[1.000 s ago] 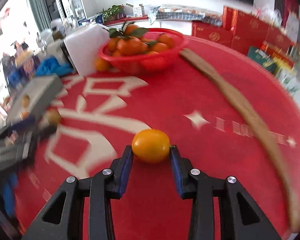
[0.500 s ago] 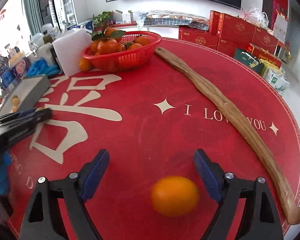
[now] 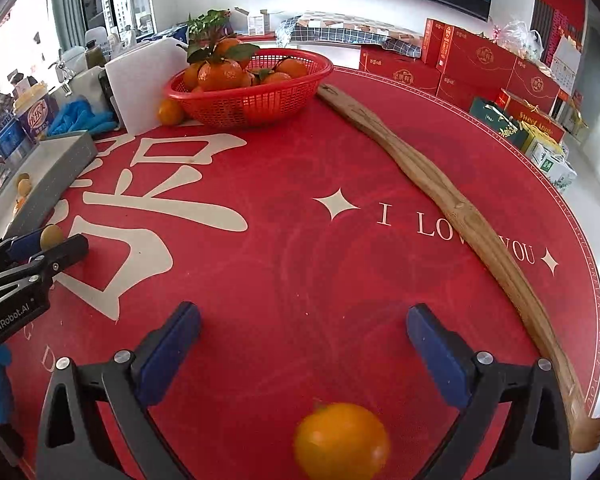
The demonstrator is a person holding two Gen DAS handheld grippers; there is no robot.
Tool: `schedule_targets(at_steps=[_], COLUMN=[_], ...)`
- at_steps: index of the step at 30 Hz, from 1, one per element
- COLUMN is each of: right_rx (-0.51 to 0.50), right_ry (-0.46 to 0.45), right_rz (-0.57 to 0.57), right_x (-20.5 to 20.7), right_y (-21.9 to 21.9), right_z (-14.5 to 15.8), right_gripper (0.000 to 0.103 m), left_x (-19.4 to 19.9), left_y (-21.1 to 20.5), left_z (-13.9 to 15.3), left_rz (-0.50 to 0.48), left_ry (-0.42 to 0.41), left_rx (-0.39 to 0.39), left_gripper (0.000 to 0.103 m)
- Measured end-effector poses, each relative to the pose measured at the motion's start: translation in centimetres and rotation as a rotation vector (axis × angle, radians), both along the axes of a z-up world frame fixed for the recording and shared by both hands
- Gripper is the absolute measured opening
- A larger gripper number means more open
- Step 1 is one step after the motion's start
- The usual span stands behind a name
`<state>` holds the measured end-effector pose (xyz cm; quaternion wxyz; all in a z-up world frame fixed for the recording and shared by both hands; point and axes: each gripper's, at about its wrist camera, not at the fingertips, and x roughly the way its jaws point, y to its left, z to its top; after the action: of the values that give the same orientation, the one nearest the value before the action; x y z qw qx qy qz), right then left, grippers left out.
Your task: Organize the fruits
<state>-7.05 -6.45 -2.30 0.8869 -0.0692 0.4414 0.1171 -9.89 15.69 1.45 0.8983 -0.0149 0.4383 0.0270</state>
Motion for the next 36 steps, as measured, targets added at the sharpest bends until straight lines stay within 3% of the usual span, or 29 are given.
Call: schedule_targets(at_steps=[14,15,17,19,21,27,36], right_rx=[0.001,0.003,0.005,0.011,0.032,0.230,0.273], right_ry=[0.000,-0.010,-0.026,-0.043,-0.042,0.019,0.004], right_rz=[-0.011,-0.013,-0.011,-0.003,0.003,-0.011,-0.004], right_x=[-0.1,-0.4,-1.0,-1.9,-2.3,-2.2,-3.1], right_y=[0.0,-0.1,-0.2,-0.3,-0.5,-3.2,-4.0], right_z=[-0.2,0.0,0.1,0.4,0.5,0.4,0.6], right_gripper=[0.101,0.093,0.076,0.036,0.017,0.016,0.017], left_x=[0.8,1.0,1.3,1.1,0.5,-2.0,-3.5], left_y=[0.0,0.0,-0.2,-0.4,-0.6,-0.6,0.1], left_z=[0.0,0.1,0.2,0.3,0.3,1.4,1.7], left_rz=[0.000,-0.002,-0.011,-0.029,-0.043,-0.051,-0.041], left_ry=[0.007,0.010,0.010,0.018,0.021,-0.016,-0.028], left_rx=[-0.001,-0.003,0.002,-0.001,-0.013,-0.013,-0.020], left_gripper=[0.055,0.054,0.030,0.030,0.030,0.030,0.030])
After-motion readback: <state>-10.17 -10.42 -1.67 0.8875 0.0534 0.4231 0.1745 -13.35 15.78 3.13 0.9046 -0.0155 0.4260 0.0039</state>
